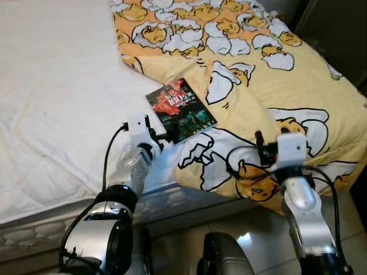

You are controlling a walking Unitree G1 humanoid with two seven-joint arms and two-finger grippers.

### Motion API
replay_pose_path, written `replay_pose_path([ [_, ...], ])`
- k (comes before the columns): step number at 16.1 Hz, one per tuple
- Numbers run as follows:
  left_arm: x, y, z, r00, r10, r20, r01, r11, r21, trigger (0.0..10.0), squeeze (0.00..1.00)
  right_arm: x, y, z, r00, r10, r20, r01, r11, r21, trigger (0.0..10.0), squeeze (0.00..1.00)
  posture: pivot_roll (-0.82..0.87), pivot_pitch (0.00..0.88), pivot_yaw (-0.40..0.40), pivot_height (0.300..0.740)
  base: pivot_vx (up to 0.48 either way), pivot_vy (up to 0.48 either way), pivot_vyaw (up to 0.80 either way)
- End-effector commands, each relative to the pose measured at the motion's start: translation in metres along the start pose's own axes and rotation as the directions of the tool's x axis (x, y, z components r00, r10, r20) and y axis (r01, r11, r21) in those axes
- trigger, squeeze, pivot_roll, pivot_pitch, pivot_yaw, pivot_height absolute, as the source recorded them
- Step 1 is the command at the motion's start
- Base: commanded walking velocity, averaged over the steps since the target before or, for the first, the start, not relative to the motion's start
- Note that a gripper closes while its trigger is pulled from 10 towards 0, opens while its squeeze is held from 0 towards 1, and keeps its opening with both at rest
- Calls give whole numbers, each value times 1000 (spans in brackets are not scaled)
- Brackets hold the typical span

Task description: Clean up the room

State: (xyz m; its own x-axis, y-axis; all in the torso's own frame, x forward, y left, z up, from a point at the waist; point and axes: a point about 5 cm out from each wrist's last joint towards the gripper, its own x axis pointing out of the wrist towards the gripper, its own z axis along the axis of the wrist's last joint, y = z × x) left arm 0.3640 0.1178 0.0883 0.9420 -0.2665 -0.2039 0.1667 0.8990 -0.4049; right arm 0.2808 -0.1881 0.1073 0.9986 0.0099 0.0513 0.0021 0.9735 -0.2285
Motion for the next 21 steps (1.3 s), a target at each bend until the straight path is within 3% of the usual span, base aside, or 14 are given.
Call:
replay_pose_path([
  [1, 1, -4, -6, 1000, 6, -23, -7, 1000, -15, 10000, 0, -4, 1, 5, 1000, 8, 4, -8, 1000, 13, 10000, 0, -200, 166, -69, 653, 0, 0, 0],
  [5, 5, -14, -4, 999, -38, 17, 40, 980, -195, 10000, 0, -12, 4, 5, 1000, 14, -21, -13, 1000, 22, 10000, 0, -202, 171, -62, 653, 0, 0, 0],
  [14, 10, -56, -20, 975, -221, -12, 208, 935, -287, 10000, 0, -13, 11, 4, 999, 24, -47, -22, 999, 40, 10000, 0, -191, 174, -51, 653, 0, 0, 0],
  [18, 12, -69, -9, 948, -317, 4, 313, 935, -167, 10000, 0, -12, 16, 5, 999, 37, -40, -34, 997, 74, 10000, 0, -180, 167, -37, 653, 0, 0, 0],
  [21, 12, -75, -16, 940, -338, -33, 327, 927, -184, 10000, 0, -13, 19, 3, 998, 47, -48, -43, 995, 86, 10000, 0, -182, 168, -30, 653, 0, 0, 0],
])
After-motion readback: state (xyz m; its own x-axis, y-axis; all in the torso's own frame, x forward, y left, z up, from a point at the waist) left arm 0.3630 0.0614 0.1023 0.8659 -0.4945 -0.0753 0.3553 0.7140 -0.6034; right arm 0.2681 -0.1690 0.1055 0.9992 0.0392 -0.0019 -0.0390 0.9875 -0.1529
